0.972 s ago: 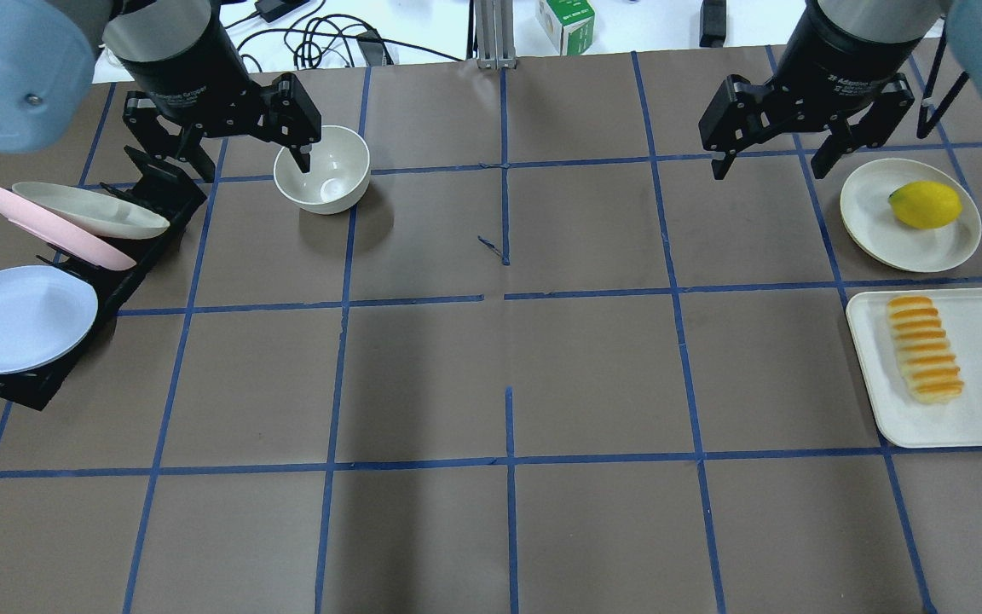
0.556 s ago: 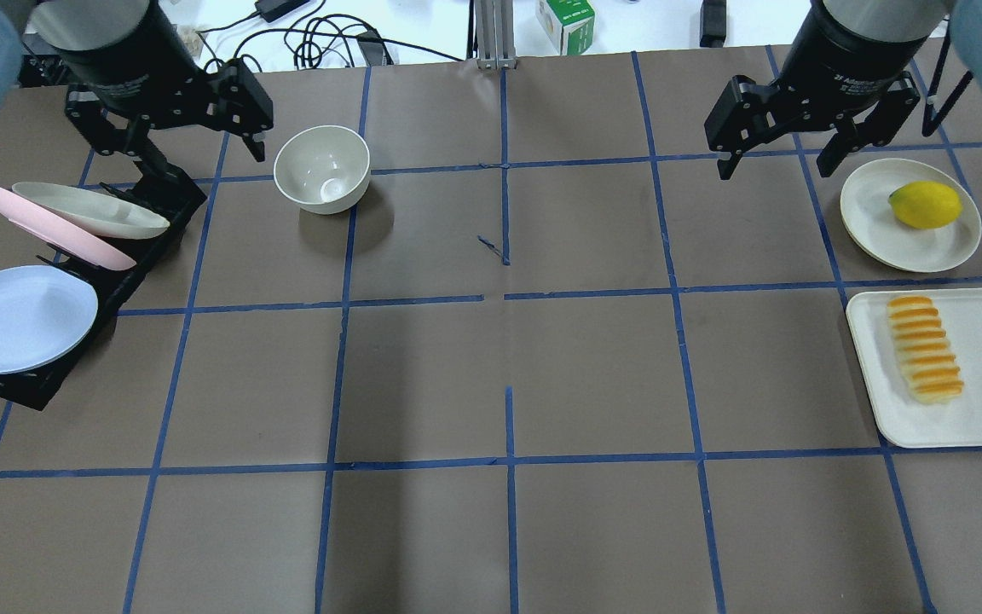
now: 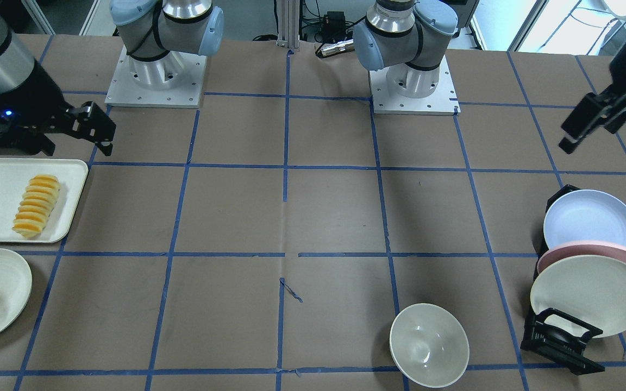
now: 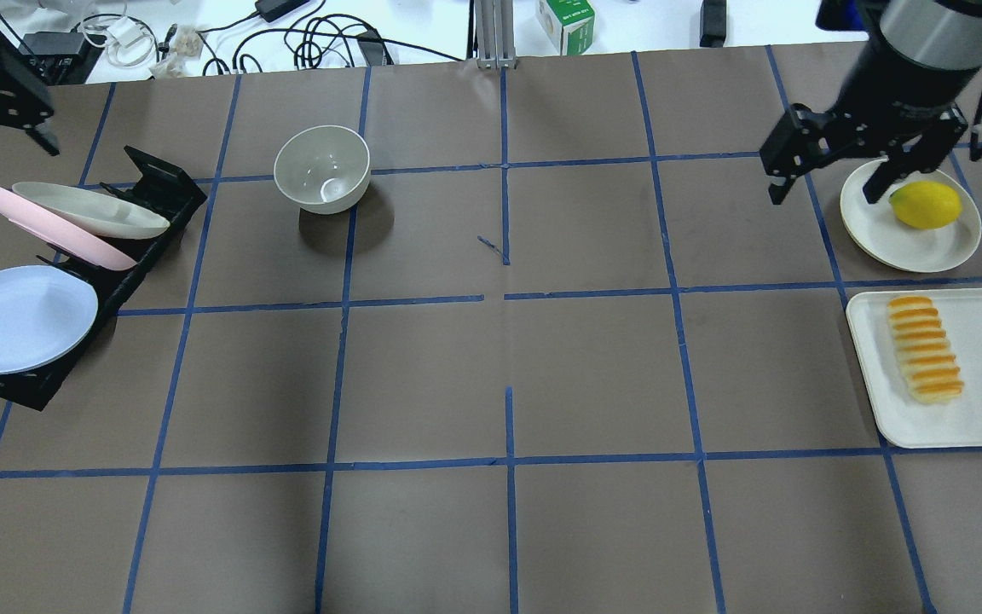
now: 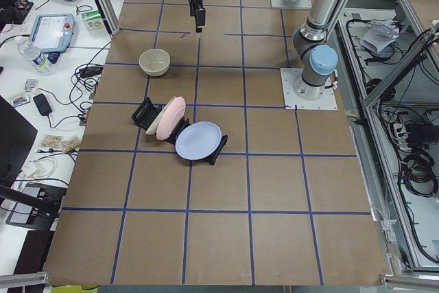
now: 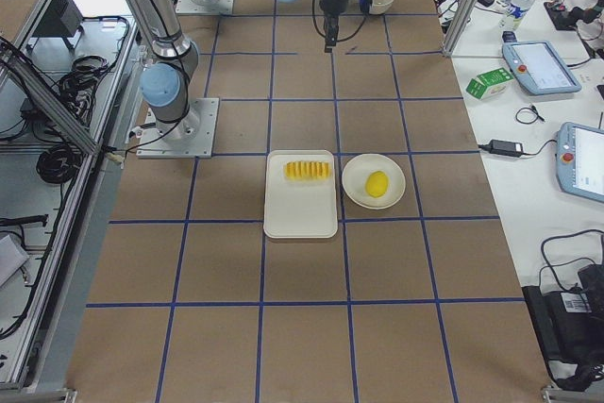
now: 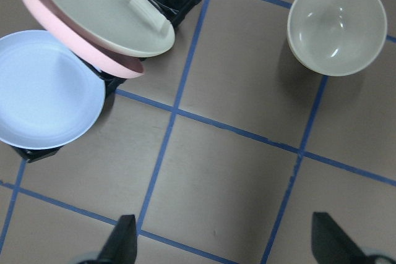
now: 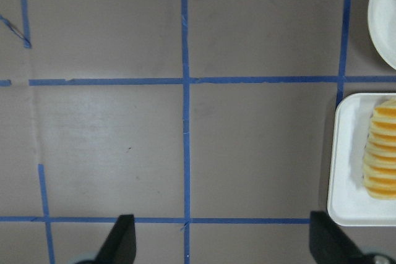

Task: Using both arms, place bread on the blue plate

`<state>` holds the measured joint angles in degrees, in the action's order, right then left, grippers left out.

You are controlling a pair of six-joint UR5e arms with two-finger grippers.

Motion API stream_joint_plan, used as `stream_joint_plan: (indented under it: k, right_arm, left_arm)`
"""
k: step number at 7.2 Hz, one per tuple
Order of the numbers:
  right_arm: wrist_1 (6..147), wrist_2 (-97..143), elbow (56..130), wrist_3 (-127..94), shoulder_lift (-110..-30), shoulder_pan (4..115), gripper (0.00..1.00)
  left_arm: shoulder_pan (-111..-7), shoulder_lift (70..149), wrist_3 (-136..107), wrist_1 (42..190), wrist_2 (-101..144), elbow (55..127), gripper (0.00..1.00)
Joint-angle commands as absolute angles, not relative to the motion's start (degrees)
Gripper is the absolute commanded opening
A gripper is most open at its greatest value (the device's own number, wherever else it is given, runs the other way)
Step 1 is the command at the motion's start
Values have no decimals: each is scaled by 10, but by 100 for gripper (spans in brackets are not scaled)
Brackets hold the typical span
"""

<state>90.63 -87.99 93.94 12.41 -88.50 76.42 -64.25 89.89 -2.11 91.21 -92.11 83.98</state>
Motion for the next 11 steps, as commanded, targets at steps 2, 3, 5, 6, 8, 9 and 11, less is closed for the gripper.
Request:
stream_joint_plan:
  k: [2, 3, 5, 6, 8, 9, 11]
  right_arm:
    - [1102, -923, 1113, 261, -859, 623, 100]
    - [1208, -940, 1148, 306, -834, 592, 100]
    - [1266, -934, 1172, 393, -786, 531, 100]
    - [1277, -933, 1175, 403, -766, 520, 100]
    - [1285, -926, 1183, 395, -752, 520, 100]
    - [1285, -923, 1185, 395, -745, 520, 100]
    - [1308, -926, 1180, 397, -730, 520, 18]
  left_arm:
    - [-442, 936, 58, 905, -919, 857, 100]
    - [-414, 965, 54, 857, -920, 874, 100]
    - [-396, 1012, 49, 725, -936, 930, 100]
    - [-395, 1039, 46, 693, -933, 945, 100]
    - [-395, 1085, 42, 676, -934, 951, 100]
    - [-394, 1102, 42, 656, -934, 951, 100]
    - [-393, 1131, 37, 650, -935, 951, 100]
